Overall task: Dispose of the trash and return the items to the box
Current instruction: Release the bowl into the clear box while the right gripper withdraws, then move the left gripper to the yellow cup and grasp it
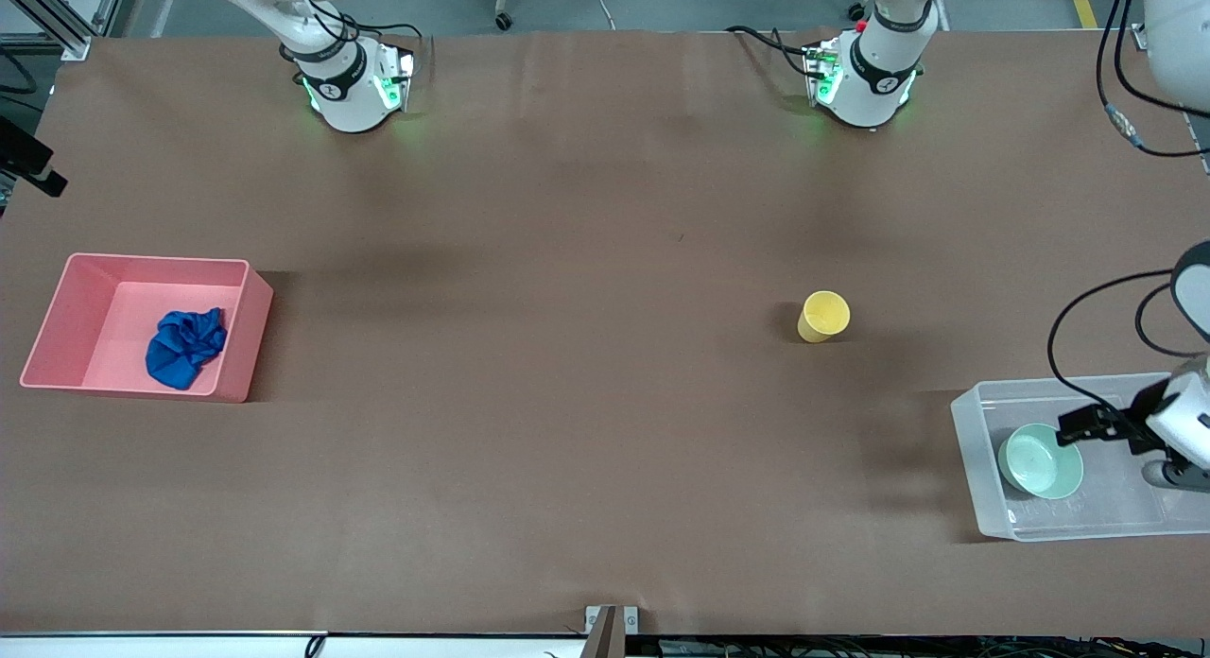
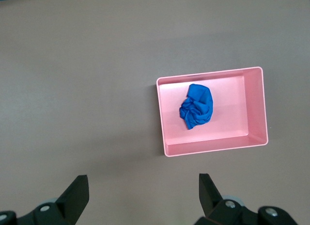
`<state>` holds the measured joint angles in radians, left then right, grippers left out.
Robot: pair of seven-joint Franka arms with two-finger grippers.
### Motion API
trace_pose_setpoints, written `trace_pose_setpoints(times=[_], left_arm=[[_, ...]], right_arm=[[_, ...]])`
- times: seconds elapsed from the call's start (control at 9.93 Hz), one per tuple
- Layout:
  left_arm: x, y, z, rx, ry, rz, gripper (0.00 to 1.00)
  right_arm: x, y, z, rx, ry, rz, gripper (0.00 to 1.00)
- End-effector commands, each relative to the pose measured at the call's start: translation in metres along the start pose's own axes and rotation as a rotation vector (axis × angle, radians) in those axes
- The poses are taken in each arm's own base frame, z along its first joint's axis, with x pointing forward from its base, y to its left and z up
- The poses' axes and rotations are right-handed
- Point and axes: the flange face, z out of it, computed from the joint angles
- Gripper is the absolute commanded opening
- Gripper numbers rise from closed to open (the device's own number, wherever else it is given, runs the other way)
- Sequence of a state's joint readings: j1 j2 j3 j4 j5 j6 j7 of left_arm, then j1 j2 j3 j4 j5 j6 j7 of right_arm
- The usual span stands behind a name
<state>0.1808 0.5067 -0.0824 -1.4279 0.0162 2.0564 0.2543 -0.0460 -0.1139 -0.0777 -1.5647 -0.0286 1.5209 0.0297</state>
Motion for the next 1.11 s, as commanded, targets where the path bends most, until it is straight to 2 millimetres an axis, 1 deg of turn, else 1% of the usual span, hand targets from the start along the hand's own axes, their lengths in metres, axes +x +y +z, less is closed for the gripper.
trace_pose_setpoints(times=[0.0,0.2,0.4,0.5,0.7,0.81,0.91,1.01], left_arm=[[-0.046,0.049,0.013,-0.009,-0.087,-0.008,1.0],[-0.075,0.104,0.017,-0.03,-0.135,-0.017,1.0],[-0.103,0.164,0.037,-0.042,-0.199,-0.023,1.0],[-0.119,0.185,0.052,-0.045,-0.233,-0.015,1.0],[-0.144,0.217,0.088,-0.057,-0.213,0.018,1.0],[-0.157,0.22,0.108,-0.062,-0.208,0.022,0.99],[-0.166,0.221,0.118,-0.062,-0.195,0.028,0.99],[-0.17,0.223,0.127,-0.067,-0.193,0.03,0.98]], right_arm=[[0.011,0.003,0.005,-0.01,-0.009,-0.012,1.0],[0.011,0.001,0.005,0.005,-0.01,-0.026,1.0],[0.011,0.001,0.003,0.004,-0.007,-0.034,1.0],[0.011,0.003,0.001,0.004,-0.006,-0.031,1.0],[0.01,0.004,0.0,0.007,-0.009,-0.028,1.0],[0.011,0.004,0.001,0.007,-0.009,-0.026,1.0],[0.011,0.004,0.001,0.007,-0.009,-0.026,1.0],[0.011,0.007,0.002,0.006,-0.012,-0.022,1.0]])
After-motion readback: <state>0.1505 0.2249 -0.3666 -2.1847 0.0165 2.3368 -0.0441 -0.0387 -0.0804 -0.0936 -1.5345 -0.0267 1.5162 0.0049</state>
